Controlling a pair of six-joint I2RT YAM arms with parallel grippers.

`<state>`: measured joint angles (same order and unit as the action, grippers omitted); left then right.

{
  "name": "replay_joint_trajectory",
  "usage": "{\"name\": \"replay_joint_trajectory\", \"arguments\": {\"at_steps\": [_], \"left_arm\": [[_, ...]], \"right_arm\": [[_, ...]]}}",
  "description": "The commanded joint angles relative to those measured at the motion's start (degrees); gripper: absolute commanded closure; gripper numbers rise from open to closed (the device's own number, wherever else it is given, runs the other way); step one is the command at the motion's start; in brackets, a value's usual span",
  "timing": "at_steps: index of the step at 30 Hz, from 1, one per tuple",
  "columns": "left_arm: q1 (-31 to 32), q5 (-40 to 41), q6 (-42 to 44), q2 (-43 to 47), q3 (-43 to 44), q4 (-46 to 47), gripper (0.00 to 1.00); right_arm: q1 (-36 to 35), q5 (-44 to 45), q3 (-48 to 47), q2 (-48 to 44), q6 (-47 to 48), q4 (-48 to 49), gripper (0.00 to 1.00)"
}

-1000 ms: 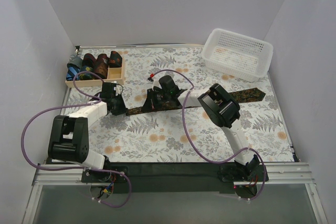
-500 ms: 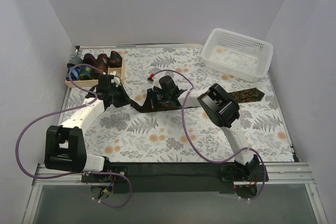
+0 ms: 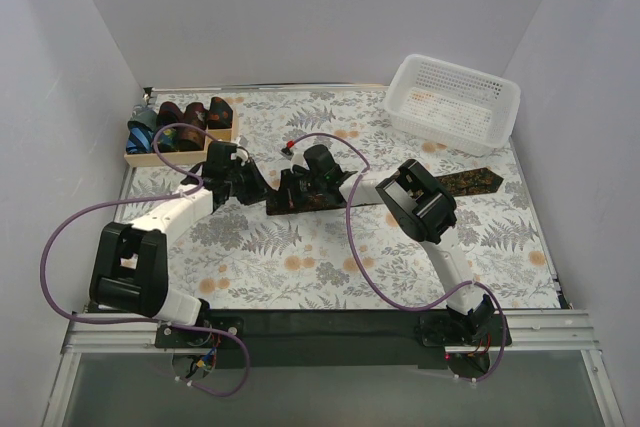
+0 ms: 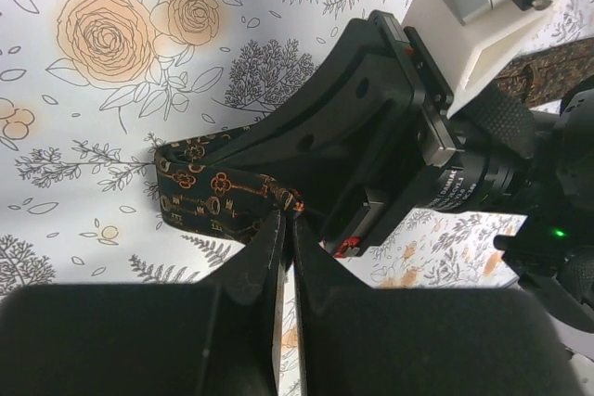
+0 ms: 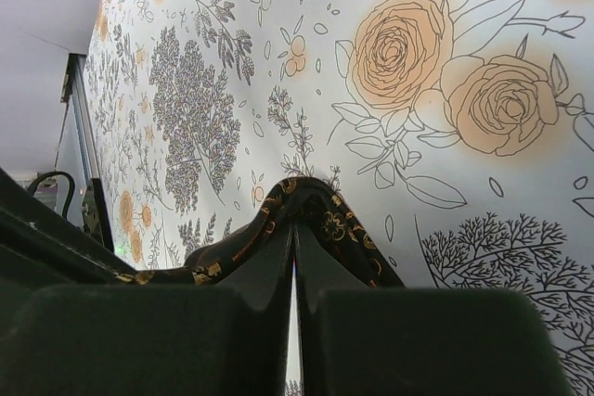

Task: Roll the ties
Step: Roll the tie

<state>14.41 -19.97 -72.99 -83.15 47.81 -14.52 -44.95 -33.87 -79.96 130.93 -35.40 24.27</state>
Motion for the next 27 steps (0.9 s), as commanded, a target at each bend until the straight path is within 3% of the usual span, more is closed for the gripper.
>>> {"name": "replay_joint_trajectory", "arguments": {"at_steps": [1,7,16,27], "left_arm": [[0.35,-2.71,-3.38,0.10,-1.32,4.68,0.94],[0.26,-0.07,-3.65,1.06,-2.81,6.00,0.91],[0.35,-0.16,-4.70,0.80,-5.18,8.37,0.78],[0.26,0.10,-4.70,1.42,-5.98,9.34,0.78]], "right_arm": [[0.65,0.29,1.39,-0.06,1.21,0.69,0.93],[0.92,-0.41,2.62,-1.12,1.56,2.27,0.92],[1.18,-0.59,3.15,-1.82,1.47,3.24,0.91],[1.53,-0.85,3.59,-3.84,2.26,3.50,0.91]]}}
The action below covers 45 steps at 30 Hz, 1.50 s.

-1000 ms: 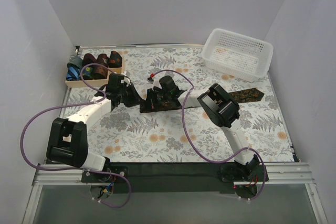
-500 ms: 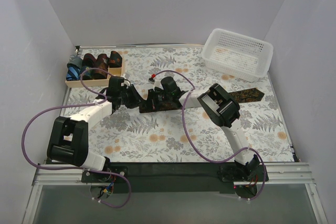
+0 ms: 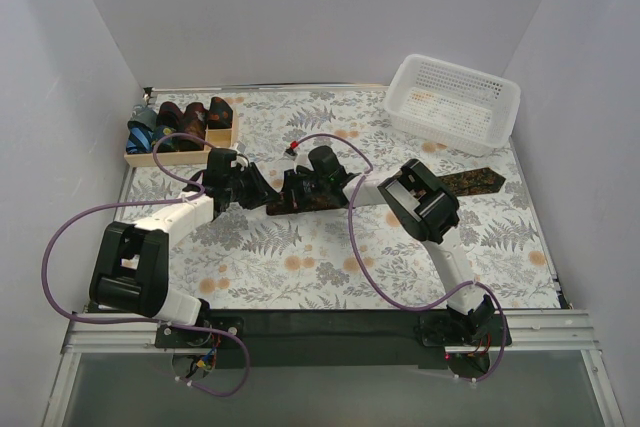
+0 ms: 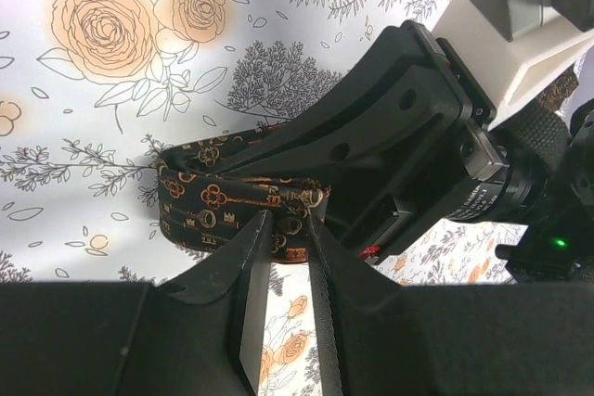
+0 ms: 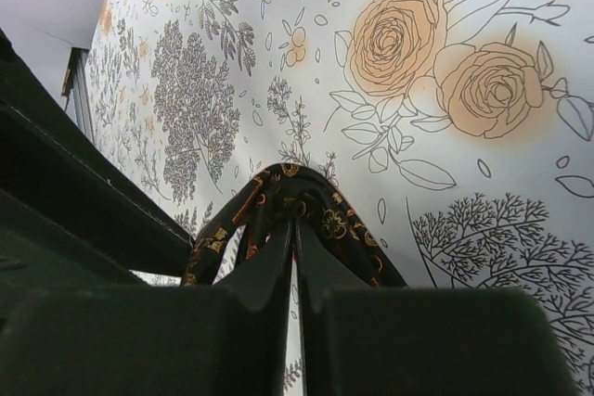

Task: Roll the ties
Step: Roll the tie

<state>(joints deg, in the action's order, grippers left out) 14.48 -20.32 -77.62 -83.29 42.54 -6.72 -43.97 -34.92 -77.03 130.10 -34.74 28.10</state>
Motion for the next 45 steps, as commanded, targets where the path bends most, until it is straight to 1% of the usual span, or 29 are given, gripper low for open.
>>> {"name": "replay_joint_trajectory", "arguments": {"at_steps": [1,17,32,40,45], "left_arm": [[0.28,0.45,-0.07,1.55,-0.71,1.62,0.78],[0.20,0.36,0.11,1.81,-1.06,2.41,0.80],[0.20,-0.86,-0.42,1.55,-1.76,3.47,0.80],[0.29,-1.57,-0.77,1.11,-2.55,4.35,0.80],[0.29,-1.74,-1.12,1.19,-2.91,4.96,0.80]], "right_arm": [[0.63,0.20,0.66,-3.19,1.52,-0.32,0.91],[1.43,-0.24,1.62,-5.56,1.70,0.38,0.90],[0.72,-2.26,1.19,-1.26,-2.26,4.24,0.90],[-0.07,-3.75,-0.66,1.20,-4.37,6.00,0.90],[-0.24,-4.90,-1.45,2.08,-5.34,6.36,0.86]]}}
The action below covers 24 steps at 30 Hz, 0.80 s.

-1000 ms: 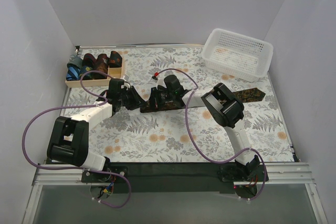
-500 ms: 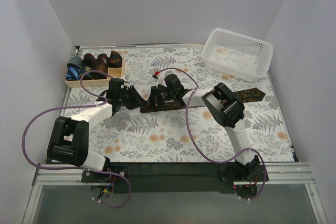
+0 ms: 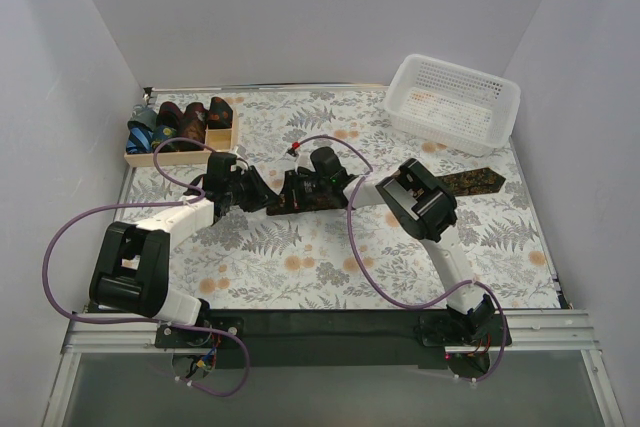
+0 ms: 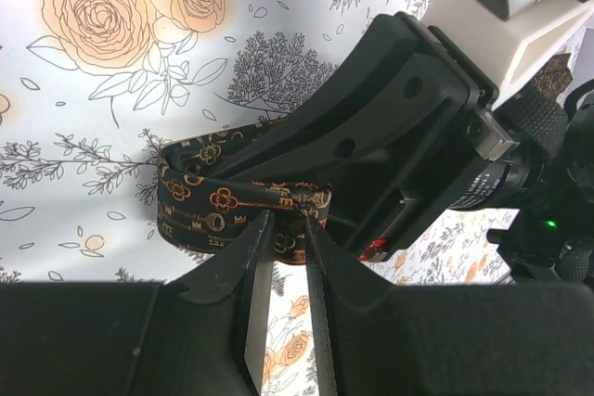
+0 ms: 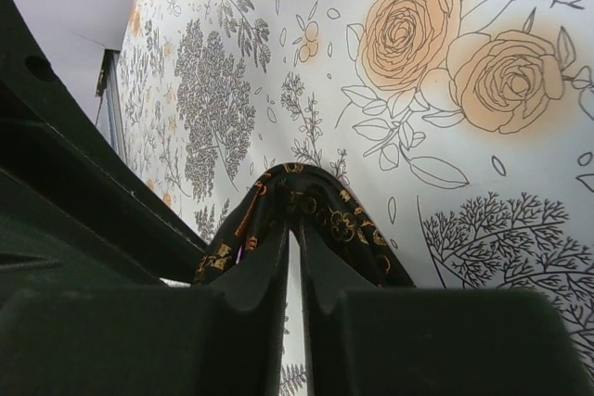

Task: Roll the ties
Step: Roll the tie

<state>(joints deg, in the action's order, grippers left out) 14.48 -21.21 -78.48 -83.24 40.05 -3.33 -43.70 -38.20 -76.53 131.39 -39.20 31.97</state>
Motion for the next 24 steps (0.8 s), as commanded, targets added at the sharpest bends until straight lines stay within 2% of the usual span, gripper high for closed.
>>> {"name": "replay_joint_trajectory", "arguments": {"at_steps": [1,17,24], "left_arm": [[0.29,-0.85,-0.27,1.07,-0.41,1.58,0.80],[0.29,0.03,-0.01,1.15,-0.59,1.75,0.81],[0.20,0.03,-0.01,0.80,-0.50,1.93,0.81]], "right_arm": [[-0.51,-1.53,-1.87,0.71,-0.96,2.49,0.85],[2.92,1.46,3.76,-6.23,0.97,2.40,0.73],[3.89,1.89,5.60,-7.99,1.41,2.40,0.72]]}}
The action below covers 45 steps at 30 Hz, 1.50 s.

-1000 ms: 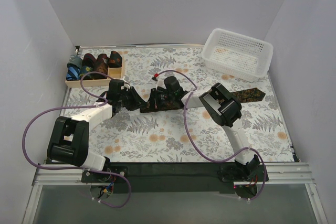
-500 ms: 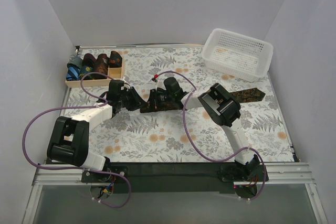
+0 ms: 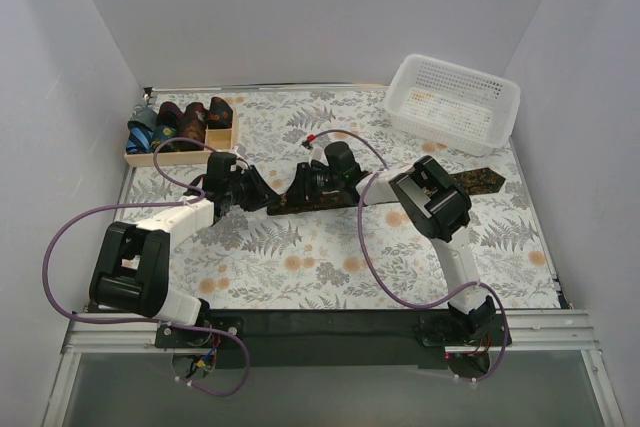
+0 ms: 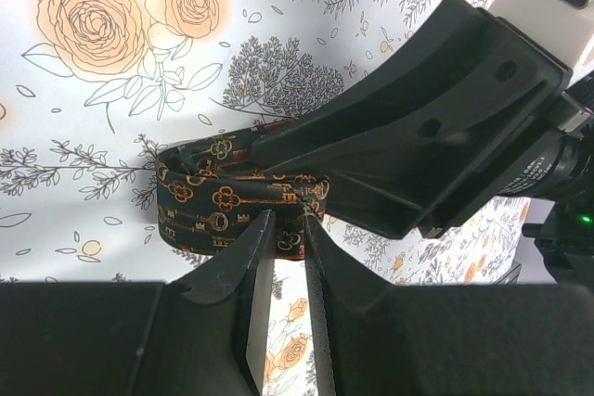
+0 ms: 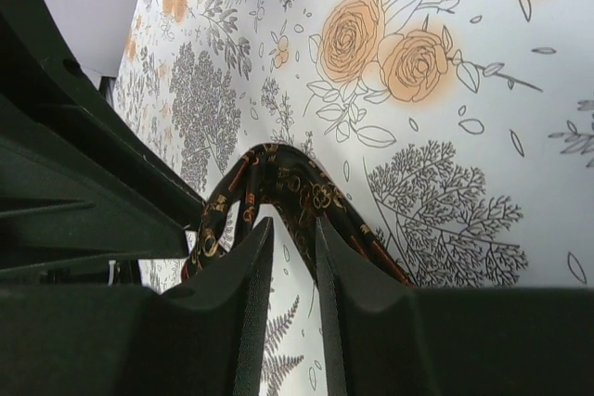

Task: Roll the ties
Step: Roll the tie

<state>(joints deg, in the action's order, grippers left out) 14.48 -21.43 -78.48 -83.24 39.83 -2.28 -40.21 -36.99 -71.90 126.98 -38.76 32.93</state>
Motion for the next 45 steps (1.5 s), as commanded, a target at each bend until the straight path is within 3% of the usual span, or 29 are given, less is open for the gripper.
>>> {"name": "replay_joint_trajectory", "arguments": {"at_steps": [1,7,17,23,45], "left_arm": [[0.20,0.25,-0.01,0.80,-0.37,0.88,0.81],[0.28,-0.19,-0.45,-0.25,-0.46,1.67,0.81],[0.29,-0.19,-3.79,-2.80,-2.04,6.85,0.87],[0.55,0.07,-5.28,-4.82,-2.66,9.14,0.91],[0.72,1.92,-7.48,-7.28,-4.68,12.13,0.94]], "right_arm": [[0.48,0.78,1.32,-3.84,0.97,1.44,0.72],[2.67,1.75,4.13,-7.27,1.23,1.35,0.71],[3.12,0.17,6.24,-10.26,-1.66,1.35,0.55],[3.03,-0.45,7.21,-9.38,-4.39,1.44,0.53],[1.45,0.43,4.84,-3.67,-7.11,1.35,0.63]]}}
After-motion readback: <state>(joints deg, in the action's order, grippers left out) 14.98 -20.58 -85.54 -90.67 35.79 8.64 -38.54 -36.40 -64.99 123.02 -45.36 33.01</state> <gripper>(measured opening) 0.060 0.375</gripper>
